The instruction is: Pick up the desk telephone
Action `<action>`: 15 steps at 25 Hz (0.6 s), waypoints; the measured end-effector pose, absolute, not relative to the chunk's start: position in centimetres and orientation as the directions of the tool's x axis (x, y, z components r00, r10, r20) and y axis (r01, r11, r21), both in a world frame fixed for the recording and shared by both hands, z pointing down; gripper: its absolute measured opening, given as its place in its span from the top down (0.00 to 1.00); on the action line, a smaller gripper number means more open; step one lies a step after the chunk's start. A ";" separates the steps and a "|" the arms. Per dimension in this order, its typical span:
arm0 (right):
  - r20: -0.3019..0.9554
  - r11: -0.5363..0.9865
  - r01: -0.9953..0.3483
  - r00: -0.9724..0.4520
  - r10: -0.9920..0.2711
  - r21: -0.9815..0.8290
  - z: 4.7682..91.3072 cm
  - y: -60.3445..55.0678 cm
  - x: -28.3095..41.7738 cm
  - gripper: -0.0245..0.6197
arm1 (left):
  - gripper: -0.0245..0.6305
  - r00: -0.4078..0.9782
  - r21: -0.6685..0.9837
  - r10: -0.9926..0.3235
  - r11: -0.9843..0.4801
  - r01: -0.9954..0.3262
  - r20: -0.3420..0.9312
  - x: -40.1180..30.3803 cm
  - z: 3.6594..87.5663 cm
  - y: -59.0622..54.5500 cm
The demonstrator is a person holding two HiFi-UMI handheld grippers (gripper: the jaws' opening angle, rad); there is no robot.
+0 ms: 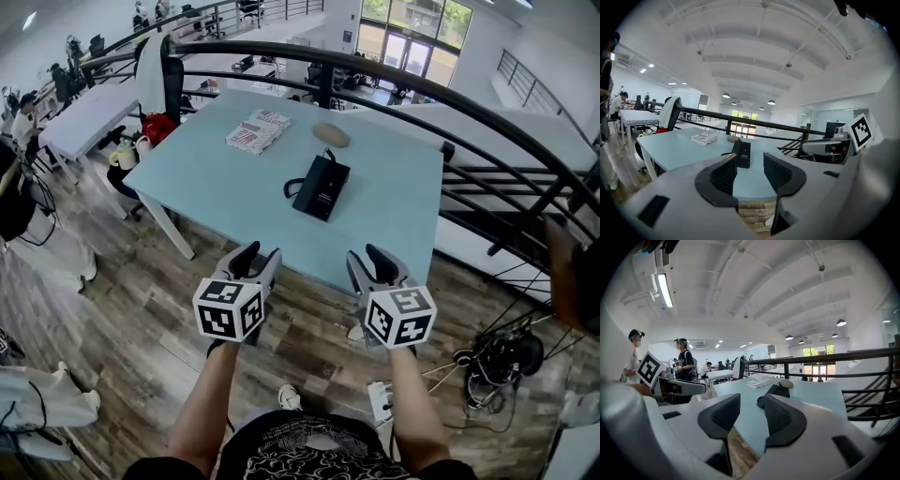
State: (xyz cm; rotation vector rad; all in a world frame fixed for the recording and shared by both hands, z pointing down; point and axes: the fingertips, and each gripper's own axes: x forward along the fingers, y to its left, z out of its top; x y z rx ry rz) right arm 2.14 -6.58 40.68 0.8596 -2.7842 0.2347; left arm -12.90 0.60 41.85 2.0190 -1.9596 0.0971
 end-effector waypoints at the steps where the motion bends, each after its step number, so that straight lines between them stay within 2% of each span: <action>1: 0.254 0.814 -0.574 -0.803 -0.539 -0.090 40.8 -6.7 1.7 0.74 | 0.71 0.061 0.184 -0.960 -0.010 -0.983 0.274 -13.3 42.0 0.4; 7: 0.254 0.799 -0.594 -0.791 -0.557 -0.096 41.0 -8.0 -0.4 0.70 | 0.63 0.071 0.193 -0.959 -0.017 -0.981 0.273 -15.8 42.4 -1.0; 15: 0.250 0.786 -0.610 -0.781 -0.573 -0.104 41.7 -10.8 -2.5 0.63 | 0.60 0.061 0.194 -0.963 -0.009 -0.981 0.264 -18.6 42.8 -3.7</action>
